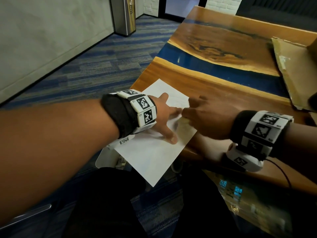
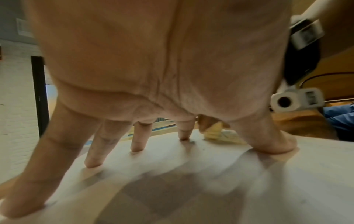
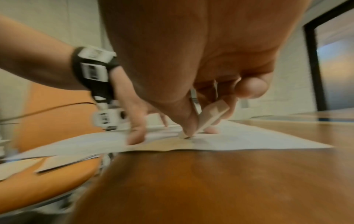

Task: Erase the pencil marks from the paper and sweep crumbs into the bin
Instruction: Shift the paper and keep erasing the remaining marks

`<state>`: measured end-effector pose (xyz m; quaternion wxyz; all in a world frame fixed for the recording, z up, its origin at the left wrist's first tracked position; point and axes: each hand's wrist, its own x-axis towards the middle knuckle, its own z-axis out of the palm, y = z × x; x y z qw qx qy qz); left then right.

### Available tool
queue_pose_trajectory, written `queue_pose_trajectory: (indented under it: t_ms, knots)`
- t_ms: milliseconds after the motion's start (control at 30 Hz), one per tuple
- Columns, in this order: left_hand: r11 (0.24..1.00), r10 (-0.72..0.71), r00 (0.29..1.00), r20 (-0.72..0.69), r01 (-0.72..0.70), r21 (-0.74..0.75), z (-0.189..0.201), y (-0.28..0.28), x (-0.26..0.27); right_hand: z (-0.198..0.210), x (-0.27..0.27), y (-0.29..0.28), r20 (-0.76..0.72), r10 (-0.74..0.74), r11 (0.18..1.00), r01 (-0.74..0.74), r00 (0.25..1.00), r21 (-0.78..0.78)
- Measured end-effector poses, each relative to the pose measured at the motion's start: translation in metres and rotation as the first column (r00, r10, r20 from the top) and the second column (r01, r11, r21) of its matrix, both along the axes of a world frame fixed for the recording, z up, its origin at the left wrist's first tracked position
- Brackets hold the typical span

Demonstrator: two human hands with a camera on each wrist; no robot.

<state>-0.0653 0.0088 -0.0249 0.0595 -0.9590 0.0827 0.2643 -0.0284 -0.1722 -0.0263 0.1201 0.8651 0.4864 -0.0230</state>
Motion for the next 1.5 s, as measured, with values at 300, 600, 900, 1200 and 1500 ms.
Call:
queue_pose_trajectory:
  t_ms: [300,600,900,1200,1500]
  knots:
    - [0.999,0.041,0.998,0.036,-0.042,0.029,0.004,-0.004,-0.009,0.004,0.028,-0.021,-0.013,-0.268,0.963,0.268,0.963,-0.020]
    - [0.969,-0.143,0.987,0.066,0.126,0.214,0.021,-0.013,0.002,-0.002,0.019,-0.021,-0.089,-0.251,0.967,0.254,0.964,0.022]
    - [0.959,-0.266,0.964,0.005,0.265,0.097,-0.006,-0.010,0.027,0.002,0.025,-0.017,-0.075,-0.296,0.955,0.296,0.952,0.001]
    - [0.965,-0.251,0.968,-0.010,0.251,0.079,-0.010,-0.009,0.029,0.000,0.014,-0.013,-0.137,-0.066,0.998,0.067,0.988,-0.002]
    - [0.970,-0.231,0.973,-0.016,0.232,0.067,-0.011,-0.011,0.031,-0.004,0.005,-0.019,-0.196,0.119,0.991,-0.127,0.973,-0.031]
